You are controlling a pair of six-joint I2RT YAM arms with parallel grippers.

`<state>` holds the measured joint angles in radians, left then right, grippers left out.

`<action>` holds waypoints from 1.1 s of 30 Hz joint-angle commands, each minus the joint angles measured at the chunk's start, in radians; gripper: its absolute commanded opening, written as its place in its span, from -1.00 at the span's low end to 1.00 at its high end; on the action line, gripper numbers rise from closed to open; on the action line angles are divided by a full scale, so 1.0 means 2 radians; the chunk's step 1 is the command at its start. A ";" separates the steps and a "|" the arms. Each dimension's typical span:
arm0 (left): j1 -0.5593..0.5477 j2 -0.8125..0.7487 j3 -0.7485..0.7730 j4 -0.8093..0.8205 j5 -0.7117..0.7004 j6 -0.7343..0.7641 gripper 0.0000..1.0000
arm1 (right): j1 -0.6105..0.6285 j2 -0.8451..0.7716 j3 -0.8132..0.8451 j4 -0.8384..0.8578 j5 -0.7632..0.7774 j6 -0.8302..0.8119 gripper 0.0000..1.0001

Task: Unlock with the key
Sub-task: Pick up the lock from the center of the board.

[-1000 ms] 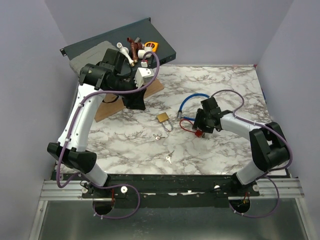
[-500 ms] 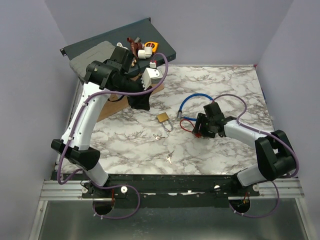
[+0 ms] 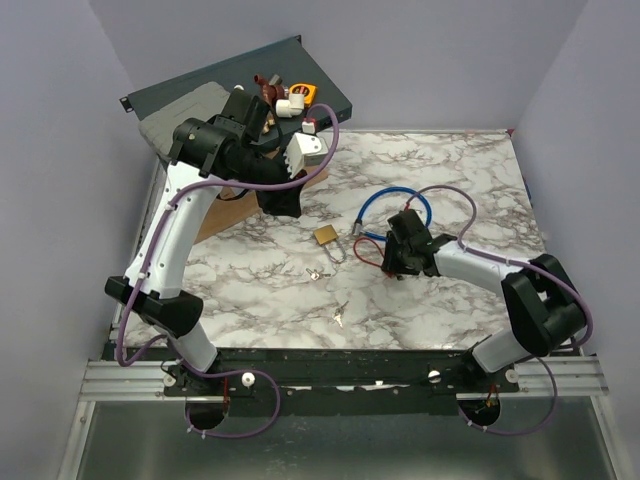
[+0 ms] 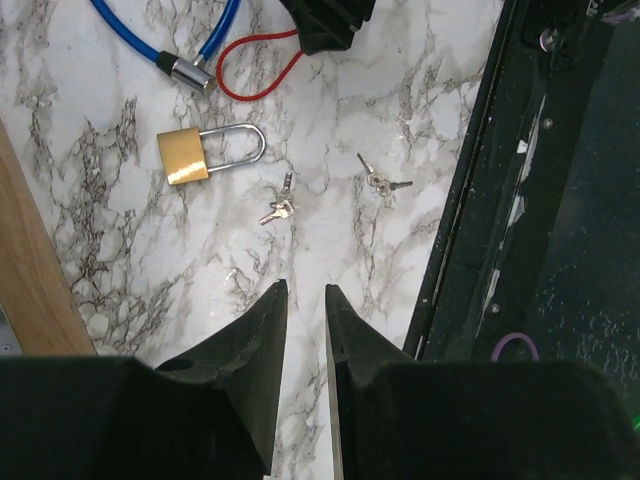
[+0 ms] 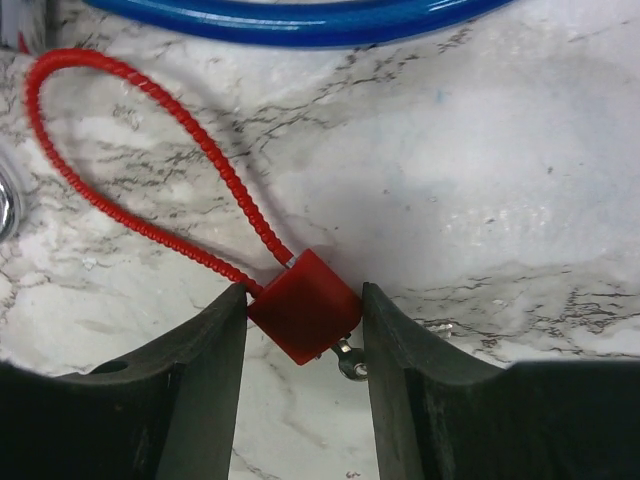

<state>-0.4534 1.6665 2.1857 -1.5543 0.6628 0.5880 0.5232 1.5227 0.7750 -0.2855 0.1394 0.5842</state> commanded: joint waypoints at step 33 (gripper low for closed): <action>-0.175 -0.274 -0.489 0.497 -0.132 0.325 0.30 | 0.042 -0.175 0.080 -0.010 -0.131 -0.019 -0.99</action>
<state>-0.6952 1.2537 1.4429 -1.0557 0.5545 1.0424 0.6025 1.1984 0.8490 -0.2935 -0.0158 0.5617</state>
